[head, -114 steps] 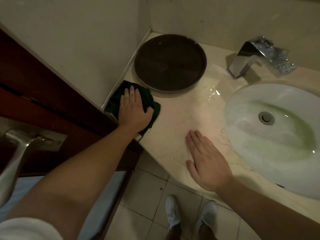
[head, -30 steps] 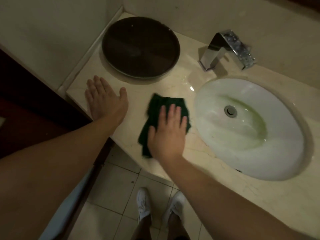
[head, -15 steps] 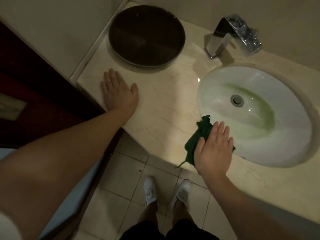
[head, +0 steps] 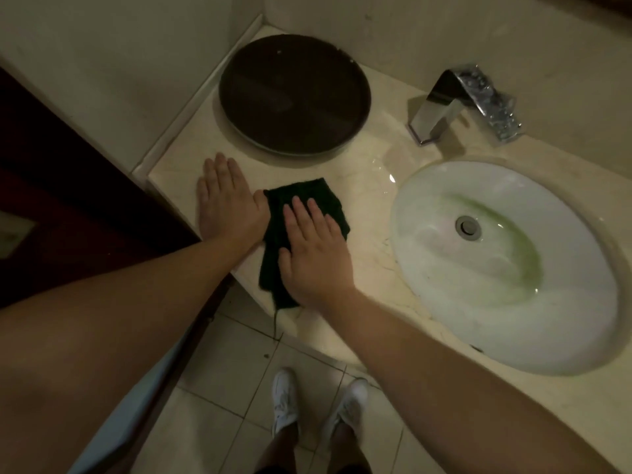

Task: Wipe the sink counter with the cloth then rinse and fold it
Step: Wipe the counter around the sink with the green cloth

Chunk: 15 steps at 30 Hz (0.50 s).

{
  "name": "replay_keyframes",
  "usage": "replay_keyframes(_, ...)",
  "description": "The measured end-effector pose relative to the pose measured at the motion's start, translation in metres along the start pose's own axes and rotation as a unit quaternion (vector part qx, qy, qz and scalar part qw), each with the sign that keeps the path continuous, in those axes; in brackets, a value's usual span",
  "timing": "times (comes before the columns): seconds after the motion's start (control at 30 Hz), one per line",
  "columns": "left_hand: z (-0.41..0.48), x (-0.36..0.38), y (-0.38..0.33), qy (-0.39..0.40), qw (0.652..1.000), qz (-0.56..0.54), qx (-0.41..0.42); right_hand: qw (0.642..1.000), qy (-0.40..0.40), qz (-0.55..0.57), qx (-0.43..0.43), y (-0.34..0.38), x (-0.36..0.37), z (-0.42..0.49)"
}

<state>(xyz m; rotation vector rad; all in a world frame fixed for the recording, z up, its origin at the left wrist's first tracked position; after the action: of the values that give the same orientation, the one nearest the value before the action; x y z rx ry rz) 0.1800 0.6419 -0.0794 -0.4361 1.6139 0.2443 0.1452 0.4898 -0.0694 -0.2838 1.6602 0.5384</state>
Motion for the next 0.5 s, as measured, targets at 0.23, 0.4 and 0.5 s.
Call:
replay_keyframes(0.23,-0.001,0.001,0.000,-0.004,1.000,0.017,0.006,0.991,-0.043,-0.030,0.125,-0.107,-0.031,0.053)
replay_keyframes(0.4,-0.001,0.000,0.000,-0.009,1.000,0.019,0.005,0.956,-0.048,-0.009,0.289,-0.163,-0.032,0.066)
replay_keyframes(0.5,-0.002,-0.002,-0.003,-0.011,1.000,0.013,0.010,0.963,-0.048,-0.058,0.260,-0.117,-0.026,0.044)
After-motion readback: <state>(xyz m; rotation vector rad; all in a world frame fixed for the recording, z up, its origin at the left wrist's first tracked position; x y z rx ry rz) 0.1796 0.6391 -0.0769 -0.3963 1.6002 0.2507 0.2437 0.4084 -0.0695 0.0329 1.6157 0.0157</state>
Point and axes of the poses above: each hand's wrist, its own z-axis towards the middle knuckle, its own x-axis out of the palm, y = z × x, the point moved 8 cm from there along z, towards the middle knuckle, and after that the axes turned 2 degrees about x, right-handed, at the moved point
